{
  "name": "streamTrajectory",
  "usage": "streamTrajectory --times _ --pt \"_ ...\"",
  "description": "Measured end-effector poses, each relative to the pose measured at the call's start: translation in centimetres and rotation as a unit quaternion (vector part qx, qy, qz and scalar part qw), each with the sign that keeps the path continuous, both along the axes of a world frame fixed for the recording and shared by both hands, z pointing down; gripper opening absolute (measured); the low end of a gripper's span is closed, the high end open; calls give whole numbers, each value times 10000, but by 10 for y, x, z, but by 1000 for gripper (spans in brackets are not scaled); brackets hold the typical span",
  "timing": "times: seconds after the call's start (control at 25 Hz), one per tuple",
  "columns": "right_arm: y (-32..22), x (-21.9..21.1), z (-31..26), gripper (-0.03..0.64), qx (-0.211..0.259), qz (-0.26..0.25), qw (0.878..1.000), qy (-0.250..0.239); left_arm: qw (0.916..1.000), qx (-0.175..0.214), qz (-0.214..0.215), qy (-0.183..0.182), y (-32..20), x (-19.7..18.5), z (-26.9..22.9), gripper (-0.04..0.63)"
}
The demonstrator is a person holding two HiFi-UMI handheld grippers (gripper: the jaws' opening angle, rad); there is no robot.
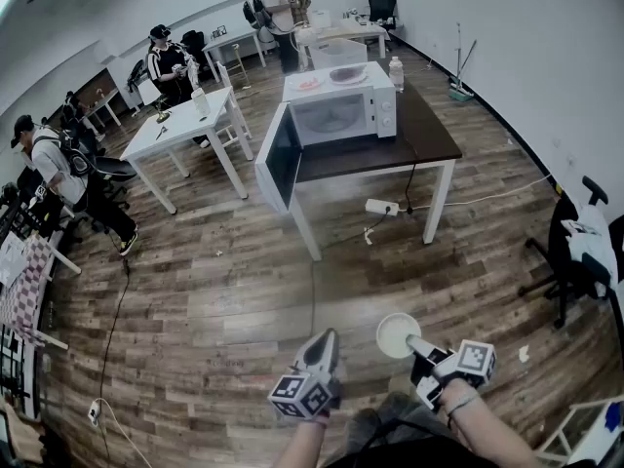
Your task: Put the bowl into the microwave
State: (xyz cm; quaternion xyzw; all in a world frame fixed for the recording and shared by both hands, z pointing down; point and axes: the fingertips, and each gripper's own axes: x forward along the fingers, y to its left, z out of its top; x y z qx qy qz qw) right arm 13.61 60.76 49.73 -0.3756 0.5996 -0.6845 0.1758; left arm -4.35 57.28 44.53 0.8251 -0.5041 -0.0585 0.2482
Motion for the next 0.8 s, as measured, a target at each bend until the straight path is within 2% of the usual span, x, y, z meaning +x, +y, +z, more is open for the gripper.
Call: streamTrajectory --times 0.24,0.48,0.64,0.8 --pt "-18 -19 -9 115 301 -53 9995 81 9996 289 -26 -54 -11 -5 -8 1" --pt "-20 -32 -11 115 360 -200 9981 450 9992 411 -15 0 -9 -9 -14 0" --pt "-29 -34 -8 115 367 -307 9964 699 9989 440 66 -126 -16 0 -10 2" --pt "-50 -37 -4 117 288 -314 9968 673 9986 475 41 -237 -38 5 -9 1"
